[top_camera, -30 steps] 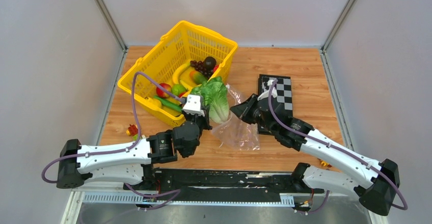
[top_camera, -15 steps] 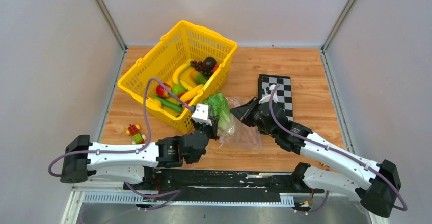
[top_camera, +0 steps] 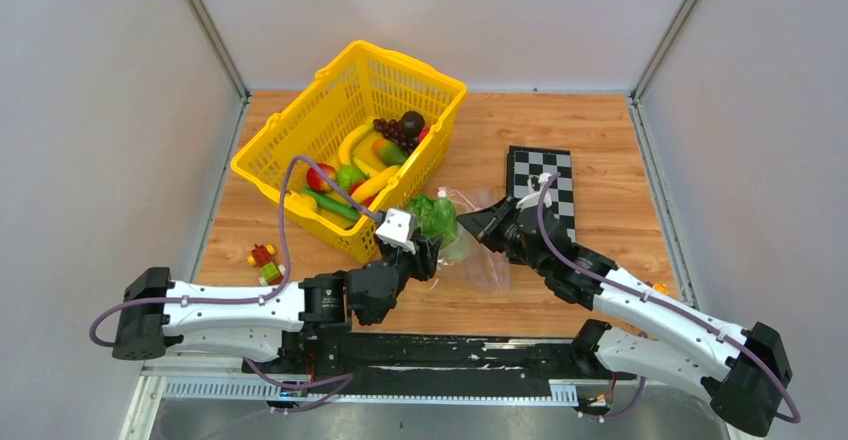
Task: Place the food in the zip-top bag and seal the zipper
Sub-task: Place the fake vegetable in the zipper food storage bag, then adjust the zipper food storage bag at the center of the board.
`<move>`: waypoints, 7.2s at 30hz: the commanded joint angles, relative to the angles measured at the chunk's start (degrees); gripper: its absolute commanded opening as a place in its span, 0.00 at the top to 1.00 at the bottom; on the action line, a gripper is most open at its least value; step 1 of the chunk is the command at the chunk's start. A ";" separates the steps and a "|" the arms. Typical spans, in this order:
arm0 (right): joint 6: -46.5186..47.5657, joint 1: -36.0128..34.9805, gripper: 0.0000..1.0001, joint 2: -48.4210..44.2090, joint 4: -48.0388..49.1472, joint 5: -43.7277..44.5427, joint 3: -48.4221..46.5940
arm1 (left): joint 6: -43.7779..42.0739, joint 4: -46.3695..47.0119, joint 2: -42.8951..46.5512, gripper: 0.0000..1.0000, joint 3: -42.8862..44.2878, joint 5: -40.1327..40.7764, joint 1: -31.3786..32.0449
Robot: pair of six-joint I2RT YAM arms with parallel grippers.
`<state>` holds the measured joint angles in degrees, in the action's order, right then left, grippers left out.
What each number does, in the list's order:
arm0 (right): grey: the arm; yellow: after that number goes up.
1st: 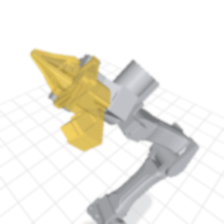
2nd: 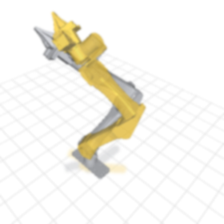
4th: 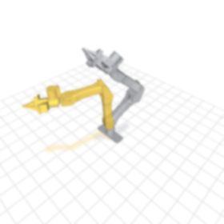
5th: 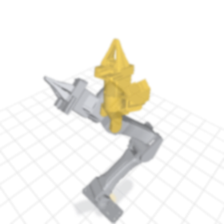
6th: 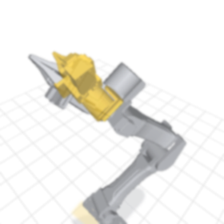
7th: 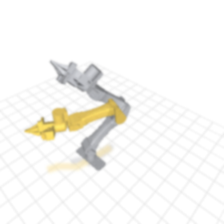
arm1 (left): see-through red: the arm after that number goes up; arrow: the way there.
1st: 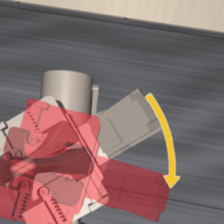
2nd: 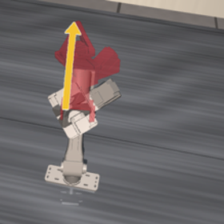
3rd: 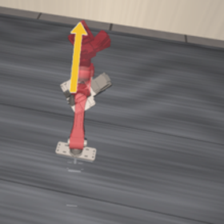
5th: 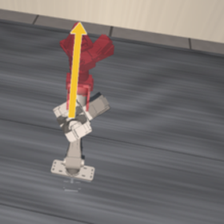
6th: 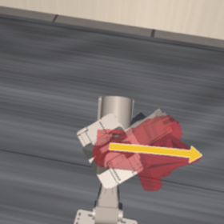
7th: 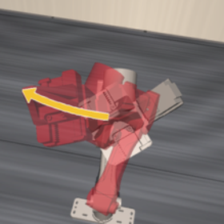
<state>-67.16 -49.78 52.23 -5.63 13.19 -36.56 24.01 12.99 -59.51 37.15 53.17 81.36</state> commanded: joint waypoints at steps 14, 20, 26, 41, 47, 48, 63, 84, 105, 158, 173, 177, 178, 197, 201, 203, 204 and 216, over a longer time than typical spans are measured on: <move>-3.21 4.75 1.00 -8.45 8.60 -3.41 7.73 | 4.35 -11.46 13.03 0.32 -4.23 -3.66 0.35; -1.92 13.04 1.00 -25.13 -4.56 0.48 11.64 | 3.47 -9.75 15.41 0.31 -4.68 -8.80 0.29; 7.24 18.50 1.00 -36.49 -28.18 10.76 10.74 | 3.53 -7.07 8.71 0.26 -2.32 -13.16 -0.15; 12.09 18.76 1.00 -34.54 -33.63 11.08 8.67 | 16.55 6.78 -12.21 0.23 5.89 -40.41 -12.95; 12.57 18.80 1.00 -35.21 -31.66 9.64 8.98 | 16.26 4.98 -18.25 0.25 11.06 -43.28 -14.60; 12.70 18.80 1.00 -35.26 -31.55 9.66 8.96 | 16.29 1.85 -19.54 0.27 12.87 -43.62 -15.02; 13.98 18.75 1.00 -34.76 -29.48 7.64 8.07 | 16.06 -1.66 -27.43 0.43 16.00 -41.12 -16.53; 14.51 18.76 1.00 -33.93 -27.76 5.16 8.47 | 22.80 13.73 -28.99 0.52 9.49 -47.28 -21.29; 25.81 18.77 1.00 -32.12 -20.44 -5.05 -0.20 | 16.83 3.50 -15.32 1.00 13.90 -48.12 -21.38; 23.31 18.94 1.00 -22.20 -27.31 3.63 -0.78 | 29.40 28.90 -27.80 0.40 3.01 -56.78 -23.58; 21.57 19.06 1.00 -21.55 -24.21 0.88 0.48 | 27.11 26.49 -29.81 0.78 3.69 -56.72 -23.44; 21.38 19.03 1.00 -21.72 -24.15 0.44 0.52 | 26.58 26.03 -31.89 0.72 5.14 -56.71 -23.28; 21.33 19.02 1.00 -21.80 -24.11 0.39 0.52 | 26.41 25.92 -32.12 0.72 5.36 -56.48 -23.17; 33.79 19.14 1.00 -22.75 -25.51 -8.71 -11.92 | 20.63 16.75 -5.65 1.00 6.13 -62.25 -24.26; 35.69 19.13 1.00 -20.27 -26.58 -14.80 -16.10 | 20.93 19.53 -3.04 1.00 5.18 -66.50 -24.84; 35.62 19.12 1.00 -19.52 -26.77 -15.37 -17.39 | 20.16 20.42 -2.82 1.00 5.68 -70.42 -25.01; 35.37 19.17 1.00 -19.00 -27.10 -15.89 -18.15 | 20.04 20.19 -2.82 1.00 5.93 -71.33 -25.02; 42.86 19.06 1.00 -10.98 -37.91 -12.66 -27.16 | 19.57 13.50 0.65 1.00 7.45 -70.28 -26.95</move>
<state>-31.66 -30.83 39.20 -37.41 -3.25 -59.72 45.50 30.09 -63.18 41.91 -19.09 55.53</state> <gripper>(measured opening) 0.014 0.006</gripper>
